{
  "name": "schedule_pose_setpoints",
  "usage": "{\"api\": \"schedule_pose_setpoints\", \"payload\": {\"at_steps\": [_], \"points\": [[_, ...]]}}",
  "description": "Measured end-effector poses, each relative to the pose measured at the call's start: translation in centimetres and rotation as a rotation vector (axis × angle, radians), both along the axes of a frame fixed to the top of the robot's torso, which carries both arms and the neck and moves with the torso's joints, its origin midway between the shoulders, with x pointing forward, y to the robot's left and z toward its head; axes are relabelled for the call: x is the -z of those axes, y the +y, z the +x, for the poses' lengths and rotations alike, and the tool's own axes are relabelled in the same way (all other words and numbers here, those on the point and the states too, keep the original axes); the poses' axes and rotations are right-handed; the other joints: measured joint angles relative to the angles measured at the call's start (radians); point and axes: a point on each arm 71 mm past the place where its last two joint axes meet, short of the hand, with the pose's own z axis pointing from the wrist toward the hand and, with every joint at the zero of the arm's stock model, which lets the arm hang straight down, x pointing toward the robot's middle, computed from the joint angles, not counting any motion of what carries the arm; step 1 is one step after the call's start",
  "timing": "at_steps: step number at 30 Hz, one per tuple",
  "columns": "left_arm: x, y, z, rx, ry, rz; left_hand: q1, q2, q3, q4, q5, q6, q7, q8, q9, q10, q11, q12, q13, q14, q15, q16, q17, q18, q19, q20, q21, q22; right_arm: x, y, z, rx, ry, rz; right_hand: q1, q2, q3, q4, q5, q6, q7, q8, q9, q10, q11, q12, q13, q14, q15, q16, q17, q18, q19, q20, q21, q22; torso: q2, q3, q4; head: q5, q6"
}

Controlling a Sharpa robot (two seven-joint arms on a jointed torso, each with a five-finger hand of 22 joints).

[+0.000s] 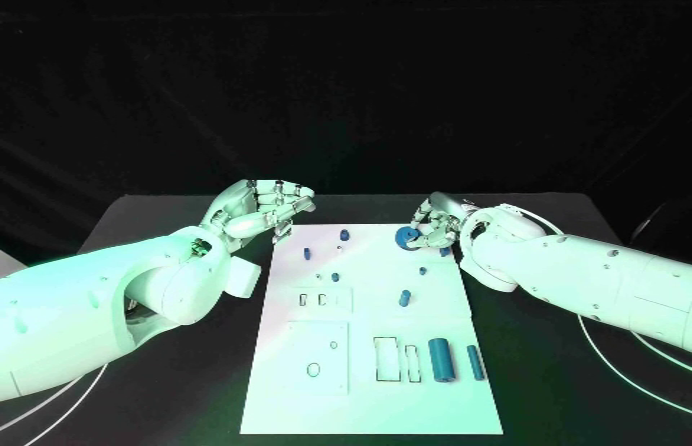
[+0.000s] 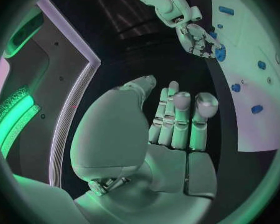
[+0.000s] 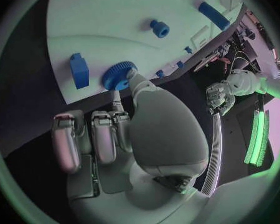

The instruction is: Assemble the parts on the task board

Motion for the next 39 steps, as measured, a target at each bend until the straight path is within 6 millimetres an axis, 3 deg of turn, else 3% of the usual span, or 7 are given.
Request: {"api": "schedule_pose_setpoints", "payload": {"at_steps": [9,15,21,28,39], "points": [[0.0,0.0,0.0,0.002,0.002,0.001,0.000,0.000,0.000,0.000,0.000,0.000,0.000,0.000,0.000,0.000,0.000,0.000,0.002,0.000,0.000,0.000,0.000,0.000,0.000,0.000,0.000,0.000,-0.1,0.4,-0.2,-0.016,-0.030,-0.021,0.017,0.005,0.052,-0.015,-0.006,0.030,-0.015,0.007,-0.004,0.003,-0.017,0.014,0.000,-0.002,-0.020,0.000,0.000,0.000,0.001,-0.015,0.000,0.000,0.000,0.0000,-0.0001,0.000,-0.002],[0.0,0.0,0.0,0.002,0.004,0.001,0.000,0.000,0.000,0.000,0.000,0.000,0.000,0.000,0.000,0.000,0.000,0.000,0.002,0.000,0.000,0.000,0.000,0.000,0.000,0.000,0.000,0.000,-0.5,1.4,-1.0,-0.042,-0.101,-0.039,0.022,0.005,0.072,-0.014,-0.010,0.035,-0.013,0.012,-0.007,0.001,-0.019,0.024,0.000,0.002,-0.023,0.000,0.000,0.000,0.000,-0.022,0.000,0.001,0.000,0.0006,-0.0001,0.002,-0.001],[0.1,0.1,0.1,0.002,0.005,0.002,0.000,0.000,0.003,-0.003,0.000,0.000,0.000,0.000,0.001,-0.002,-0.002,0.000,0.002,0.000,0.000,0.004,0.000,0.000,0.000,0.000,0.000,0.000,-1.4,3.5,-2.4,-0.096,-0.183,-0.031,0.020,-0.002,0.079,-0.007,-0.005,0.040,-0.008,0.012,-0.007,-0.001,-0.021,0.030,0.000,0.002,-0.023,0.000,0.000,0.000,0.000,-0.022,0.000,0.001,-0.001,0.0000,0.0000,0.003,0.000],[0.1,0.0,0.1,0.005,0.007,0.001,0.000,0.000,0.003,-0.003,0.000,0.000,0.000,0.000,0.001,-0.004,-0.004,0.000,0.002,0.000,0.000,0.004,0.000,0.000,0.000,0.000,0.000,0.000,-2.3,6.7,-3.7,-0.164,-0.234,-0.014,0.011,-0.007,0.079,-0.007,-0.005,0.046,-0.013,0.012,-0.006,0.003,-0.024,0.030,0.000,0.002,-0.023,0.000,0.000,0.000,0.000,-0.022,0.000,0.001,-0.001,-0.0011,0.0004,0.004,0.003],[0.1,-0.4,0.1,0.015,0.010,-0.001,0.000,0.000,0.003,-0.003,-0.004,0.000,0.000,0.000,0.001,-0.004,-0.004,0.000,0.002,0.000,0.000,0.004,0.000,0.000,0.000,0.000,0.000,0.001,-1.2,10.8,-4.7,-0.232,-0.240,-0.016,0.001,-0.005,0.081,-0.004,-0.005,0.046,-0.013,0.011,-0.007,0.003,-0.024,0.030,0.000,0.002,-0.023,0.000,0.000,0.000,0.000,-0.022,0.000,0.000,0.002,-0.0017,0.0028,0.008,0.002]]}}
